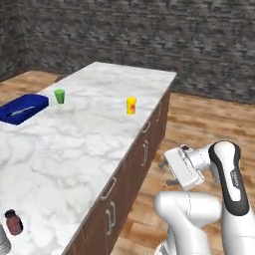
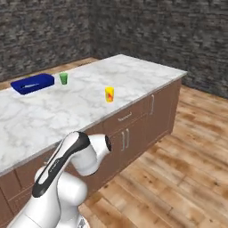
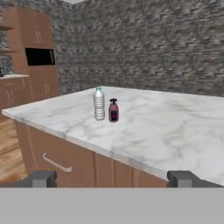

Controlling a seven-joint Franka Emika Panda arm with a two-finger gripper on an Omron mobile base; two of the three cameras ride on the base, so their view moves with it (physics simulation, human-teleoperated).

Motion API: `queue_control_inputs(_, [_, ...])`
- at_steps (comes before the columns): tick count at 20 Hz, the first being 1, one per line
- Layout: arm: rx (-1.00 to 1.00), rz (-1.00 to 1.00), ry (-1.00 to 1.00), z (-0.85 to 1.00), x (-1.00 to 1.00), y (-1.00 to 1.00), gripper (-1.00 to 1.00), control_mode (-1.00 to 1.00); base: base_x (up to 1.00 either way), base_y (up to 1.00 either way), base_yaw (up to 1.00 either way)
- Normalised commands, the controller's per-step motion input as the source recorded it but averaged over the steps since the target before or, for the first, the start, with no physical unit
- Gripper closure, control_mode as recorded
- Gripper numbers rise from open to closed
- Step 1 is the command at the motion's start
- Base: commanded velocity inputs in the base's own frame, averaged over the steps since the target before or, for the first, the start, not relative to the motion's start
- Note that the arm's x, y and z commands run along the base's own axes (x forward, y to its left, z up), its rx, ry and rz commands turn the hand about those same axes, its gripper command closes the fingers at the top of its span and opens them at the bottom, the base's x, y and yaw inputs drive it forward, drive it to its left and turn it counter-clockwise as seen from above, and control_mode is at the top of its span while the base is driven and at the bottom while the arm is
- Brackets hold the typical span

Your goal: Place the drinks on the dining counter in a tight cluster.

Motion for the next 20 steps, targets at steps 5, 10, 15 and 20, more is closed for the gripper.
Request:
queue_control_inputs(5, [0.00, 0.00, 0.00, 0.00, 0.00, 0.00, -1.00, 1.00, 0.00, 0.02, -0.98])
queue_control_inputs(10, [0.00, 0.00, 0.00, 0.00, 0.00, 0.00, -1.00, 1.00, 0.00, 0.02, -0.98])
queue_control_inputs(15, [0.00, 0.00, 0.00, 0.00, 0.00, 0.00, -1.00, 1.00, 0.00, 0.02, -0.98])
queue_control_inputs(20, [0.00, 0.00, 0.00, 0.00, 0.00, 0.00, -1.00, 1.00, 0.00, 0.01, -0.98])
